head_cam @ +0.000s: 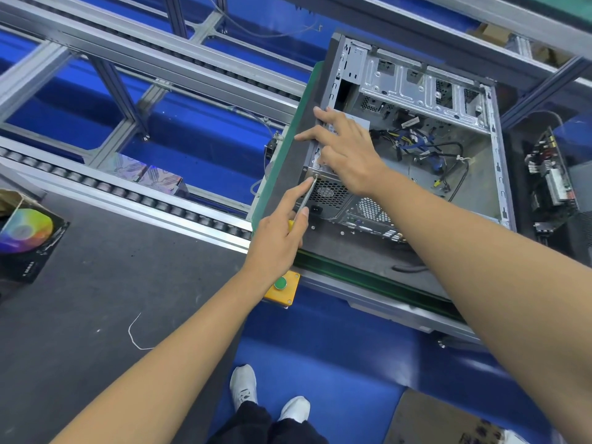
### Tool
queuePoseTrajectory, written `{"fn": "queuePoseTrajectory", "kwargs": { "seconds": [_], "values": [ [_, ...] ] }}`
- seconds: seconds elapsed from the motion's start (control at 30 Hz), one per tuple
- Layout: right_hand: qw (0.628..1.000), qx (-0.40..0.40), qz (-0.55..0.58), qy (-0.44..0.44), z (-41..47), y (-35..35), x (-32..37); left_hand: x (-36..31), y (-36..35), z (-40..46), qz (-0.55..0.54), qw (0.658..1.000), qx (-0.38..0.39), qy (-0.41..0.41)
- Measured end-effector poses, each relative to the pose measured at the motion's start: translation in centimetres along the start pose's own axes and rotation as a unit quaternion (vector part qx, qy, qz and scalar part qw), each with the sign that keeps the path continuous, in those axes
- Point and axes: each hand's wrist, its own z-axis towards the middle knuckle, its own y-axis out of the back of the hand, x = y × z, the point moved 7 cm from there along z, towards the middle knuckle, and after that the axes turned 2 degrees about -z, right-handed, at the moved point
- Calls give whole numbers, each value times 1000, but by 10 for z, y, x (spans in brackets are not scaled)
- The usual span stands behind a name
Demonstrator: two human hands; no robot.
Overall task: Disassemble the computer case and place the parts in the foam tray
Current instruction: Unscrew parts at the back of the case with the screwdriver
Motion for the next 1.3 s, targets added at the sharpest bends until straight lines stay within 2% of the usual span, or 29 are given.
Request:
{"fn": "queuePoseTrajectory", "kwargs": {
  "seconds": [0.2, 0.3, 0.4, 0.5, 0.63, 0.7, 0.77, 0.9, 0.97, 1.13, 1.3],
  "values": [
    [1000, 2, -5, -1, -1, 0, 1, -2, -2, -1, -4, 1000, -18, 18],
    [1000, 1, -2, -2, -1, 1, 2, -2, -5, -3, -75, 996, -7, 42],
    [1000, 3, -5, -3, -1, 1, 3, -6, -9, -5, -184, 979, 18, 86],
    [1000, 5, -8, -4, -1, 1, 3, -8, -15, -7, -300, 939, 54, 157],
    [1000, 1, -13, 0, 0, 0, 2, -13, -24, -12, -473, 838, 131, 239],
    [1000, 1, -12, 0, 0, 0, 1, -17, -24, -13, -504, 814, 150, 247],
    [1000, 2, -14, 0, 0, -1, 0, -18, -20, -11, -473, 833, 150, 244],
    [1000, 5, -16, -2, 0, -1, 0, -20, 0, -4, -294, 931, 101, 193],
    [1000, 4, -16, -3, 0, -1, 1, -24, 3, -3, -250, 948, 87, 179],
    [1000, 12, -7, -9, -2, 1, 5, -25, 6, 0, -253, 942, 83, 204],
    [1000, 11, -8, -10, -2, 3, 6, -25, 5, -1, -319, 909, 117, 241]
  ]
}}
